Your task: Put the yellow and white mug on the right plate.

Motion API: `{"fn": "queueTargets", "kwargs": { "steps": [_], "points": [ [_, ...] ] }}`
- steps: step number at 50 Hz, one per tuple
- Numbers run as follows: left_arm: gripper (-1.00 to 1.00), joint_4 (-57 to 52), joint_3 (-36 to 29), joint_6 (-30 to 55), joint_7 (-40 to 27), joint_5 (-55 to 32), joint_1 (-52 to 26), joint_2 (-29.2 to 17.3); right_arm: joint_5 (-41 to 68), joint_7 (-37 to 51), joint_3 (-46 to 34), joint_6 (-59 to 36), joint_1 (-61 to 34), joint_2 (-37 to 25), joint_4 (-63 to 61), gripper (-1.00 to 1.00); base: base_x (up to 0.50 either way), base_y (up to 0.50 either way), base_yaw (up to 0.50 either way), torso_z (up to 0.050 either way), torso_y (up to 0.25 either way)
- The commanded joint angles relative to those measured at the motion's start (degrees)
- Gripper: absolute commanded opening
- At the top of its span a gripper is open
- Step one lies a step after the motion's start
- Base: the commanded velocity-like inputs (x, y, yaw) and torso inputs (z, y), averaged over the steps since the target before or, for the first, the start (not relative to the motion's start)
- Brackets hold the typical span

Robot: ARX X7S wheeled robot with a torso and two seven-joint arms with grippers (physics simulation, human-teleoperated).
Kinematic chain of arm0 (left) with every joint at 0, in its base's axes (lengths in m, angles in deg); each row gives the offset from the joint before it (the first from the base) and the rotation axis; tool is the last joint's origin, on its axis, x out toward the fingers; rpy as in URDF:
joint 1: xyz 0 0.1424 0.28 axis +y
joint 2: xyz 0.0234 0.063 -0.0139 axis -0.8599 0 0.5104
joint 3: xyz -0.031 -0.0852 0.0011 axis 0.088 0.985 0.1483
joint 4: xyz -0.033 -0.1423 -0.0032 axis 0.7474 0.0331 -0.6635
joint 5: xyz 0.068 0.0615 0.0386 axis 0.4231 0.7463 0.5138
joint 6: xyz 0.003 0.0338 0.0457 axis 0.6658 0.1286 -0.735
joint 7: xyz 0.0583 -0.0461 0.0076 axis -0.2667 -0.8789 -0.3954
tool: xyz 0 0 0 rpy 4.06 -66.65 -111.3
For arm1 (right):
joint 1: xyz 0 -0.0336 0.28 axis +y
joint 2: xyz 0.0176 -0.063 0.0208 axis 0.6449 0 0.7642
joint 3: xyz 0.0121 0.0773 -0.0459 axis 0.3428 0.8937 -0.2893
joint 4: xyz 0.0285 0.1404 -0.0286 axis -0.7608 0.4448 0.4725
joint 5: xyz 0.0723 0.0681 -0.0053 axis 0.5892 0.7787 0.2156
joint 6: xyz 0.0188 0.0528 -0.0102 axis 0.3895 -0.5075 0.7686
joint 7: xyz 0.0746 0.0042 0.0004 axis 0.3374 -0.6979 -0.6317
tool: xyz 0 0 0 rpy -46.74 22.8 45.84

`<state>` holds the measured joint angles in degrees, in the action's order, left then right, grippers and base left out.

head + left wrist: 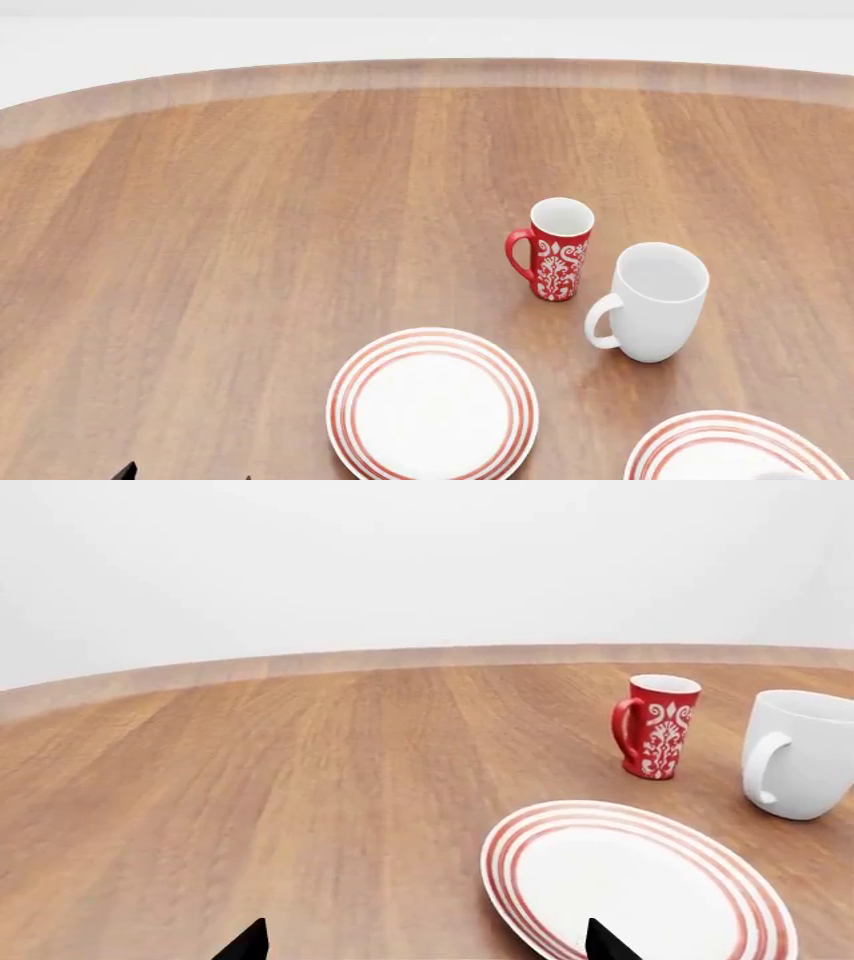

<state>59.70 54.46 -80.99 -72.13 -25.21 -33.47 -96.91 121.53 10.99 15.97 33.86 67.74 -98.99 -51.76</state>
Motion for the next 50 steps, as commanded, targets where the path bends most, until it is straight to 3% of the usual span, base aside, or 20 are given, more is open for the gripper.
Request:
{"fn": "queueTargets", "kwargs": {
  "steps": [1,18,50],
  "points": [
    [1.00,-0.08,-0.13,0.02,-0.24,-0.12,-0.05,-0.09,0.52,-0.40,2.40,2.43,5.77,-0.98,-6.14,1.00,0.00,0.00,0.00,0.000,0.000],
    [1.00,-0.20,-0.43,0.02,-0.35,-0.30,-0.06,-0.24,0.88,-0.28,7.35,6.91,14.02,-1.05,-15.49,1.00,0.00,0.00,0.00,0.000,0.000],
    [1.00,-0.67,-0.75,-0.31,-0.94,-0.47,0.00,-0.65,-9.18,2.89,6.21,6.22,18.53,-3.18,-29.44,1.00,0.00,0.00,0.00,0.000,0.000]
  ]
}}
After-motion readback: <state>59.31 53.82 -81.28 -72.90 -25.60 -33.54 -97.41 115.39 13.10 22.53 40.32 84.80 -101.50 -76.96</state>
